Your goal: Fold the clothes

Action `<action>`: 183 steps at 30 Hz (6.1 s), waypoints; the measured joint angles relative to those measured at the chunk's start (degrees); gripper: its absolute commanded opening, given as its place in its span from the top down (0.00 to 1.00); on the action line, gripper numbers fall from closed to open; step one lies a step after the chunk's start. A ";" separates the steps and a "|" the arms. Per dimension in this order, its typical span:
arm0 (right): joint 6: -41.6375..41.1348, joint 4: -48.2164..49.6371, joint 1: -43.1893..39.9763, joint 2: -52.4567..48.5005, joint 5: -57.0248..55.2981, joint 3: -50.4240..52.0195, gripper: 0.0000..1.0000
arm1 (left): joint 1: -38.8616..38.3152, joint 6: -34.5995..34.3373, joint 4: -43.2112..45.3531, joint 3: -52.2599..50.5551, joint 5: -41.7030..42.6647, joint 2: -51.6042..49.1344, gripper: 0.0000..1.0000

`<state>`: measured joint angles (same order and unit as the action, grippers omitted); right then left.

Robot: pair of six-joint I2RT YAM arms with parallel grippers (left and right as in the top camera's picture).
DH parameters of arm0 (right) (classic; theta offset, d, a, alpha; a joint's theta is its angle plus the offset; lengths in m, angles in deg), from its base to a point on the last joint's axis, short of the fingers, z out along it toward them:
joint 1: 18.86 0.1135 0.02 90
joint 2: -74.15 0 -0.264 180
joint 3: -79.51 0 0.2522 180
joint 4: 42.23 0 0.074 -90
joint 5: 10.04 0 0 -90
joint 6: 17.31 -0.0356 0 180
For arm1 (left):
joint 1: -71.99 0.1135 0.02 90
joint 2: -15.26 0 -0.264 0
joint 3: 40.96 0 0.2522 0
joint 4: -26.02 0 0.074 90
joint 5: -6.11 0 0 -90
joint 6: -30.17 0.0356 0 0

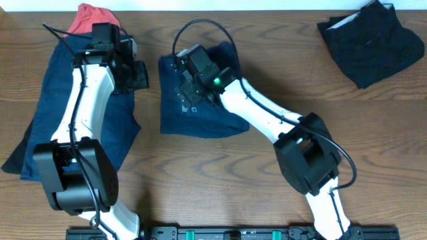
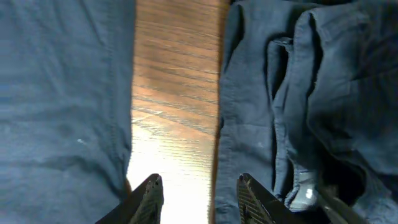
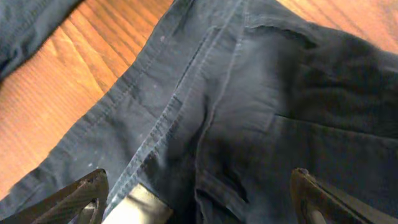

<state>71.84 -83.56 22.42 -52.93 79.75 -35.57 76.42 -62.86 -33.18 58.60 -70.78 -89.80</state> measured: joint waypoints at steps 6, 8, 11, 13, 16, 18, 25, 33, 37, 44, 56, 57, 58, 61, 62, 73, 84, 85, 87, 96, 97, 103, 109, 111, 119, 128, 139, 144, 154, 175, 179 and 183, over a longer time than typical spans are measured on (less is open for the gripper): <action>1.29 -3.21 1.16 -2.19 -6.45 -0.02 0.27 | 0.94 -0.02 -0.22 0.00 -0.02 0.00 0.59; 1.49 -5.57 1.14 -2.29 -8.17 -0.07 0.35 | 0.94 0.00 -0.24 0.00 0.00 0.00 0.59; 1.70 -11.30 0.98 -2.29 -9.75 -0.98 0.61 | 0.94 0.00 -0.24 0.00 0.00 0.00 0.59; 1.70 -15.21 0.55 -2.40 -10.27 -2.47 0.76 | 0.94 -0.02 -0.22 0.00 0.00 0.00 0.59; 1.07 -21.14 -0.70 -2.73 -10.82 -6.75 0.82 | 0.92 -0.20 -0.24 0.00 0.15 0.00 0.66; 1.07 -23.85 -1.44 -2.84 -10.56 -10.05 0.83 | 0.63 -0.24 -0.28 0.00 0.50 0.00 0.69; 1.07 -28.22 -3.87 -2.84 -8.96 -20.28 0.82 | -4.42 -0.20 -2.38 -0.02 1.09 -1.09 0.69; 1.05 -28.76 -5.81 -2.84 -5.31 -20.76 0.82 | -8.81 -0.42 -3.67 -0.37 3.43 -9.25 0.77; 1.05 -28.70 -6.27 -2.84 -4.44 -20.76 0.83 | -8.48 -0.72 -2.95 -0.83 5.20 -13.40 0.81; 1.05 -28.52 -7.37 -2.84 -1.44 -20.76 0.79 | -8.39 -1.05 0.22 -1.03 9.27 -16.06 0.88; 1.51 -26.10 -7.91 -2.84 3.78 -20.76 0.71 | -8.33 -2.89 2.54 -1.03 12.44 -17.55 0.94; 1.51 -25.73 -7.89 -2.84 3.93 -20.76 0.72 | -8.33 -3.04 2.82 -1.03 12.63 -17.64 0.94; 1.51 -25.31 -7.89 -2.84 4.13 -20.76 0.73 | -8.33 -3.19 3.23 -1.03 12.92 -17.75 0.94; 1.49 -25.03 -7.89 -2.95 4.33 -20.76 0.75 | -8.33 -3.41 5.14 -1.03 13.84 -18.01 0.94; 1.46 -25.00 -7.91 -3.10 4.37 -20.76 0.75 | -8.33 -3.45 6.36 -1.03 14.05 -18.10 0.94; 1.31 -21.00 -7.93 -5.16 4.59 -20.76 0.64 | -8.39 -4.50 18.38 -1.03 14.38 -19.21 0.94; 0.72 -16.70 -7.93 -14.05 4.72 -20.96 0.29 | -8.39 -4.50 18.64 -1.03 14.40 -19.26 0.94; 0.74 -16.70 -7.91 -14.64 4.70 -20.92 0.27 | -8.39 -4.50 18.64 -1.03 14.40 -19.26 0.94; 0.74 -16.52 -7.76 -15.04 4.70 -20.92 0.22 | -8.39 -4.50 18.67 -1.03 14.40 -19.26 0.94; 0.90 -15.47 -6.25 -14.99 4.31 -20.98 0.17 | -8.39 -4.50 18.67 -1.03 14.38 -19.26 0.94; 0.90 -15.34 -6.16 -14.99 4.37 -20.98 0.17 | -8.39 -4.50 18.67 -1.03 14.40 -19.26 0.94; 0.92 -14.97 -5.51 -15.04 4.31 -20.98 0.41 | -8.33 -4.52 18.69 -1.03 14.38 -19.26 0.94; 0.22 -15.08 -5.03 -15.04 3.43 -20.98 0.74 | -8.35 -4.52 18.71 -1.03 14.38 -19.26 0.94; 0.04 -15.45 -5.03 -15.04 2.56 -20.98 0.74 | -8.35 -4.50 18.71 -1.03 14.38 -19.26 0.94; -1.46 -15.72 -4.92 -15.04 1.42 -20.98 0.44 | -8.35 -4.52 18.69 -1.03 14.38 -19.26 0.94; -5.05 -15.45 -3.72 -15.06 1.38 -20.98 0.44 | -8.26 -4.52 18.69 -1.03 14.40 -19.26 0.94; -10.78 -17.62 -2.45 -17.00 -3.63 -21.33 0.77 | -8.28 -4.50 18.73 -1.03 14.36 -19.26 0.94; -13.94 -17.92 -2.89 -17.00 -4.55 -21.46 0.90 | -8.28 -4.52 18.73 -1.03 14.36 -19.26 0.94; -16.61 -20.15 -5.31 -15.50 -1.57 -21.55 0.99 | -8.44 -4.52 18.84 -1.03 14.43 -19.26 0.94; -15.80 -22.01 -14.45 -0.15 12.22 -21.49 0.99 | -8.66 -5.40 18.88 -1.03 14.62 -19.34 0.94; -15.65 -21.18 -12.33 -0.15 13.11 -21.46 0.98 | -8.66 -5.79 18.91 -1.03 14.62 -19.34 0.94; -15.61 -18.95 -9.94 -0.15 12.87 -21.46 0.98 | -8.66 -5.79 18.91 -1.03 14.62 -19.34 0.94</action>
<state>56.24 -102.51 12.47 -53.09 92.62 -57.03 67.76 -68.65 -14.27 57.58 -56.16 -109.14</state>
